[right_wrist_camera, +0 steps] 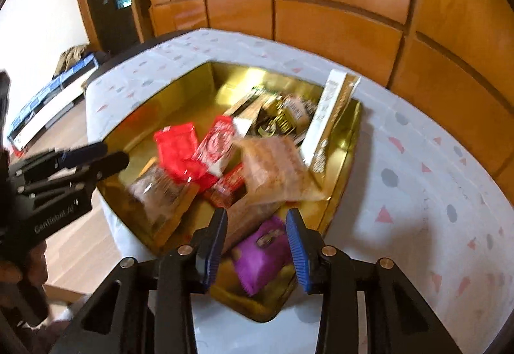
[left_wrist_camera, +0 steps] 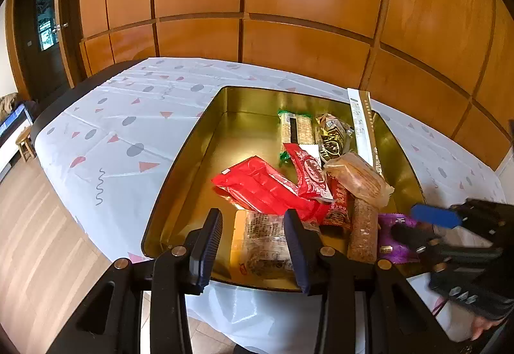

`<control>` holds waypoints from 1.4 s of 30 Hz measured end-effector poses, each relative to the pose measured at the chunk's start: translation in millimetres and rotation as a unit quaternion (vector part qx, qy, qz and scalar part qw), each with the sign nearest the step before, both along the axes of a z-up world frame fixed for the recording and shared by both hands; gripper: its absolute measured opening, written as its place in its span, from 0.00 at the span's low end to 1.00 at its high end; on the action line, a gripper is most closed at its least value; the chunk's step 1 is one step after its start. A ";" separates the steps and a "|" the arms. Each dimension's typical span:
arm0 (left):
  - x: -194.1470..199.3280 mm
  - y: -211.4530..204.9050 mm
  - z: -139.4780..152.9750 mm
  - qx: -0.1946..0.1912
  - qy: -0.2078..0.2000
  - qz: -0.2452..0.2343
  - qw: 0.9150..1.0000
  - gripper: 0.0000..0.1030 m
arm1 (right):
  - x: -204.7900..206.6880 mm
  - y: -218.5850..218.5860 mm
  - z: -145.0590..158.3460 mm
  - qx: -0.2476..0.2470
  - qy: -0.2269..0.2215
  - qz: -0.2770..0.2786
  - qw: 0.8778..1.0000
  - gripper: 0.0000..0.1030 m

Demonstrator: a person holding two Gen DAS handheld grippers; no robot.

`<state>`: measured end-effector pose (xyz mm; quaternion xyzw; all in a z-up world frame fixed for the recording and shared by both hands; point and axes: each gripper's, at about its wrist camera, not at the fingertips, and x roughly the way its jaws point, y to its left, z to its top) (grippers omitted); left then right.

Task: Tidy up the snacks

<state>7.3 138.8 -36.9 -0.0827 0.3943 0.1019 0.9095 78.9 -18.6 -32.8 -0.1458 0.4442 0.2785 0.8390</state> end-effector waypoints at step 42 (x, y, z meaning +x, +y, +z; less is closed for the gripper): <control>-37.5 -35.9 22.1 0.072 -0.048 0.032 0.996 0.62 | -74.8 -36.1 18.8 0.032 -0.118 -0.186 0.975 0.82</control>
